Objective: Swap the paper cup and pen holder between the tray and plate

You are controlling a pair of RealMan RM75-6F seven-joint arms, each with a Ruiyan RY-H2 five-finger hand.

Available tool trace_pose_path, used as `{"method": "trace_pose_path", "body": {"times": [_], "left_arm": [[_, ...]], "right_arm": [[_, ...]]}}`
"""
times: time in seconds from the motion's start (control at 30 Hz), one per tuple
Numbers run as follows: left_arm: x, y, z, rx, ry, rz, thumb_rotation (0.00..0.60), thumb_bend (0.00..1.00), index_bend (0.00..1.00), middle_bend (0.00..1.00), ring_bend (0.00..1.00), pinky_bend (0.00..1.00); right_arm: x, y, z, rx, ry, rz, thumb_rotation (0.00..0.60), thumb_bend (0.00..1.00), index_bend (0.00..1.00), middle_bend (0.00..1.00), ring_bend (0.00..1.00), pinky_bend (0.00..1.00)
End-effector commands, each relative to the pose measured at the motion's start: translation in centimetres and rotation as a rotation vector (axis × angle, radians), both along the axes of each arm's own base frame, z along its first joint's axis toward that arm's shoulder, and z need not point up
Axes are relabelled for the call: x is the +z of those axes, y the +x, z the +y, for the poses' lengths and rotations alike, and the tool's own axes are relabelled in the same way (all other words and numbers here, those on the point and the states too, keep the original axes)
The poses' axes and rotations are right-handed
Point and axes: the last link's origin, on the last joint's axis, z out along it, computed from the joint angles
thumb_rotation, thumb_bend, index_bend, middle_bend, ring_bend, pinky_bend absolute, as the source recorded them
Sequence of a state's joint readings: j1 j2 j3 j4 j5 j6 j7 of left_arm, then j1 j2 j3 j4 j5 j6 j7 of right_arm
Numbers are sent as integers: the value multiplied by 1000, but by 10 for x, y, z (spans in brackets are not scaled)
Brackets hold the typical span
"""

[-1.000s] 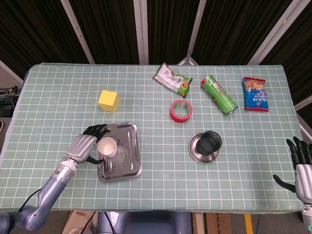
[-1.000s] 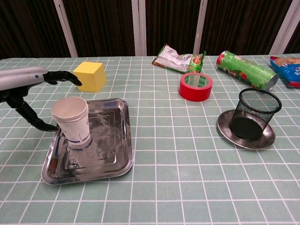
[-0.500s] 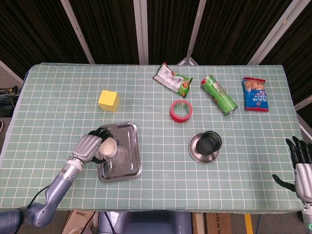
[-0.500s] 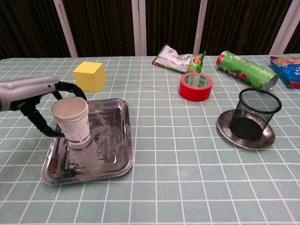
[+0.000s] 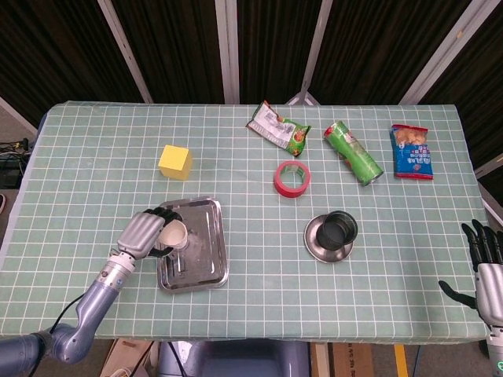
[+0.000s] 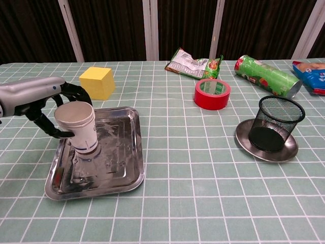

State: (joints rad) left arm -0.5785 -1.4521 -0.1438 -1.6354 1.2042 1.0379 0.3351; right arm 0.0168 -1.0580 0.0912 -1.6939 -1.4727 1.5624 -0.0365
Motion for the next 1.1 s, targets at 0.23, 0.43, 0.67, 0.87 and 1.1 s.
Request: {"method": "trace_pose_path", "body": {"times": [0.23, 0.43, 0.67, 0.87, 1.1], "left_arm": [[15, 51, 15, -59, 21, -154, 600, 368, 323, 276, 263, 358], [8, 101, 42, -106, 35, -161, 600, 350, 319, 271, 246, 344], [-26, 128, 69, -81, 6, -131, 600, 340, 305, 273, 246, 343], [-58, 152, 79, -93, -17, -150, 600, 337, 300, 275, 246, 343], [-92, 172, 78, -130, -49, -136, 600, 332, 293, 265, 245, 334]], "right_arm": [[-4, -4, -4, -18, 9, 20, 600, 69, 21, 19, 0, 0], [-10, -12, -11, -59, 23, 37, 600, 69, 21, 18, 0, 0], [-12, -18, -16, -86, 15, 65, 600, 68, 21, 18, 0, 0], [-10, -22, -19, -107, -1, 66, 600, 68, 21, 18, 0, 0], [-8, -21, -18, -101, -6, 59, 600, 69, 21, 18, 0, 0]]}}
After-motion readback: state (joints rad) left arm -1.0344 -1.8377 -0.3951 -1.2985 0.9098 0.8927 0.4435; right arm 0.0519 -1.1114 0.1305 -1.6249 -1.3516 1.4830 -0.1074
